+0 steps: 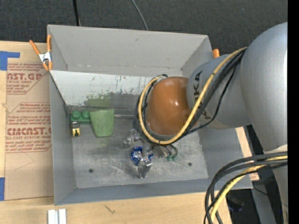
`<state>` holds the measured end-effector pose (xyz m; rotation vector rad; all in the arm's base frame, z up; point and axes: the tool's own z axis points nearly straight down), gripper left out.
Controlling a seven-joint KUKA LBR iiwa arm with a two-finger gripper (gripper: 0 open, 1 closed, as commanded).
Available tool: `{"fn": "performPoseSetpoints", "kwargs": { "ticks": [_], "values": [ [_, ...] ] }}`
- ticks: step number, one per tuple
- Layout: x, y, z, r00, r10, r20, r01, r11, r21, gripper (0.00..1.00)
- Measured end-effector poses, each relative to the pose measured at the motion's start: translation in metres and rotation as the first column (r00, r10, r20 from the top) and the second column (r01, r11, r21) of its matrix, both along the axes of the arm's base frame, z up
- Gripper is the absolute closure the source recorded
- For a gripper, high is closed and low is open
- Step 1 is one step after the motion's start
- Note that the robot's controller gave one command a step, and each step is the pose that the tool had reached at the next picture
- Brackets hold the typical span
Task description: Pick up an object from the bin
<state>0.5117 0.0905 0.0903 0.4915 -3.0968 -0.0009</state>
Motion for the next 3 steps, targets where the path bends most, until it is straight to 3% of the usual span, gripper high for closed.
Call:
{"fn": "performPoseSetpoints", "kwargs": {
  "ticks": [1,2,3],
  "values": [
    [0.037,-0.070,-0.018,1.000,-0.008,0.015,0.008,1.000,0.004,0.00],
    [0.037,-0.027,-0.017,0.978,0.209,0.014,-0.209,0.978,-0.001,0.00],
    [0.037,-0.026,-0.015,0.978,0.209,0.011,-0.209,0.978,0.000,1.00]
  ]
}}
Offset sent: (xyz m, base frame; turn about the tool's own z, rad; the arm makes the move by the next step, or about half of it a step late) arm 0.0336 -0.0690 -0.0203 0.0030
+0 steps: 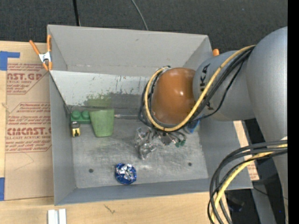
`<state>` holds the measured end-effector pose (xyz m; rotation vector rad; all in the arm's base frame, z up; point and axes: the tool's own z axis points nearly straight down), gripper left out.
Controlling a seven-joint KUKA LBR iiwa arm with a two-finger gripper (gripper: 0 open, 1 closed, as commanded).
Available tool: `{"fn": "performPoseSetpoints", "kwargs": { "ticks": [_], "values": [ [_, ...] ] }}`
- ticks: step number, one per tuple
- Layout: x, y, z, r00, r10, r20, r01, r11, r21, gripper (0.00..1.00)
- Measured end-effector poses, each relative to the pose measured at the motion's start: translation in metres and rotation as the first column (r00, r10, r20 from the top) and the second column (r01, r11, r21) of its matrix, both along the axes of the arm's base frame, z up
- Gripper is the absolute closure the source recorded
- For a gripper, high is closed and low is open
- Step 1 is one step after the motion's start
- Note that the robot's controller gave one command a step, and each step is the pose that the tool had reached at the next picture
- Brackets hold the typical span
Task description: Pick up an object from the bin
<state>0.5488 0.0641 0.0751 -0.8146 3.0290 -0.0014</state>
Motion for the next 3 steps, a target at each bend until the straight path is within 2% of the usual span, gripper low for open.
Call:
{"fn": "performPoseSetpoints", "kwargs": {
  "ticks": [1,2,3],
  "values": [
    [-0.024,0.056,0.096,0.991,-0.135,0.002,0.135,0.991,0.006,1.00],
    [-0.020,0.062,0.229,0.998,-0.062,0.006,0.062,0.998,0.004,1.00],
    [0.006,0.088,0.133,0.979,-0.203,-0.009,0.203,0.979,0.000,1.00]
  ]
}}
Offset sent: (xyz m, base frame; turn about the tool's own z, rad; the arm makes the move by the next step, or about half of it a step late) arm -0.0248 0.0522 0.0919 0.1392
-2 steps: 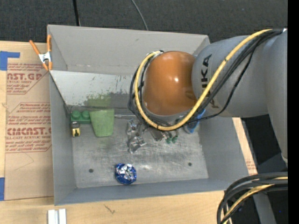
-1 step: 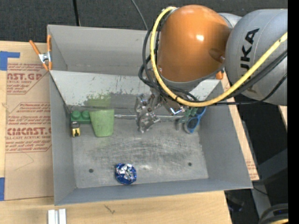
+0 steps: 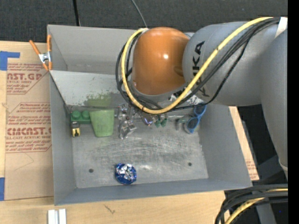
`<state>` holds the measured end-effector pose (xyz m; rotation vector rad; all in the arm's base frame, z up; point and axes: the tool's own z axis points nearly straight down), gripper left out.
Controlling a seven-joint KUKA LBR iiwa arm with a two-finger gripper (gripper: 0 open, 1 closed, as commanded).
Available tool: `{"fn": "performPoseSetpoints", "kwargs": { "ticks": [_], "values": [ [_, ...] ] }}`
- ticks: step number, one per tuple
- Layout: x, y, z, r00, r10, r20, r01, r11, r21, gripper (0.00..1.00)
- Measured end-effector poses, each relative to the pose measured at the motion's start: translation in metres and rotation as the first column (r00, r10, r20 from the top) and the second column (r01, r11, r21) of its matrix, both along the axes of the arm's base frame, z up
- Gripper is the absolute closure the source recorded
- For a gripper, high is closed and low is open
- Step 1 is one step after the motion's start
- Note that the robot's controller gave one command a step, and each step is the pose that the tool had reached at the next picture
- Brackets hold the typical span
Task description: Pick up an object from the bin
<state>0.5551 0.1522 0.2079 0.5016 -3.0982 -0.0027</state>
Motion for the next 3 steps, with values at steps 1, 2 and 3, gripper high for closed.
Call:
{"fn": "performPoseSetpoints", "kwargs": {
  "ticks": [1,2,3],
  "values": [
    [-0.019,-0.045,-0.048,0.993,-0.118,0.000,0.118,0.993,-0.002,1.00],
    [-0.035,-0.030,-0.073,0.893,-0.450,0.001,0.450,0.893,-0.002,1.00],
    [-0.034,-0.030,-0.072,0.893,-0.449,0.003,0.449,0.893,-0.001,0.00]
  ]
}}
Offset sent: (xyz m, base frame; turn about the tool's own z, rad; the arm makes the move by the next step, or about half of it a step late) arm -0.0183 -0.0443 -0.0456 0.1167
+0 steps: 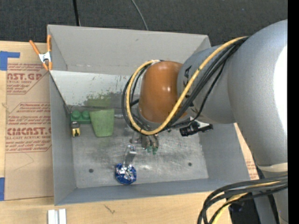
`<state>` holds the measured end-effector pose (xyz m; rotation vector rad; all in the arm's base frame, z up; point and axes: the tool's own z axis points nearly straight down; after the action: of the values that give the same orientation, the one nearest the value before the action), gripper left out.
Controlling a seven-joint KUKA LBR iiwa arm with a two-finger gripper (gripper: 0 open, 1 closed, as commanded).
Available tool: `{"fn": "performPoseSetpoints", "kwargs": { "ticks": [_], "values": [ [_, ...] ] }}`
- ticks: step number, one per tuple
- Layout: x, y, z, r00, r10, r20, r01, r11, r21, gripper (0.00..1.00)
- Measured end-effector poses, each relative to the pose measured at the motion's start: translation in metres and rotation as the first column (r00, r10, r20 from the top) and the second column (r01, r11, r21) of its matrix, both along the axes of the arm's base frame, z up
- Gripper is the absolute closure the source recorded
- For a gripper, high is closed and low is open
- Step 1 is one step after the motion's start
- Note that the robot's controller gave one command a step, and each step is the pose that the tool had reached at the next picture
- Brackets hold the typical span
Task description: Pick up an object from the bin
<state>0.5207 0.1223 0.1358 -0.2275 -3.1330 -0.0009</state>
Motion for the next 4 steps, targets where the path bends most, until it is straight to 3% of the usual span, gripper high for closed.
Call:
{"fn": "performPoseSetpoints", "kwargs": {
  "ticks": [1,2,3,4],
  "values": [
    [0.005,-0.027,0.062,0.944,0.330,0.006,-0.330,0.944,-0.002,0.00],
    [-0.013,0.007,-0.051,0.930,0.368,0.003,-0.368,0.930,0.001,0.00],
    [-0.014,0.006,-0.048,0.930,0.367,-0.004,-0.367,0.930,0.002,1.00],
    [-0.004,0.004,0.061,0.709,0.705,0.006,-0.705,0.709,-0.003,1.00]
  ]
}}
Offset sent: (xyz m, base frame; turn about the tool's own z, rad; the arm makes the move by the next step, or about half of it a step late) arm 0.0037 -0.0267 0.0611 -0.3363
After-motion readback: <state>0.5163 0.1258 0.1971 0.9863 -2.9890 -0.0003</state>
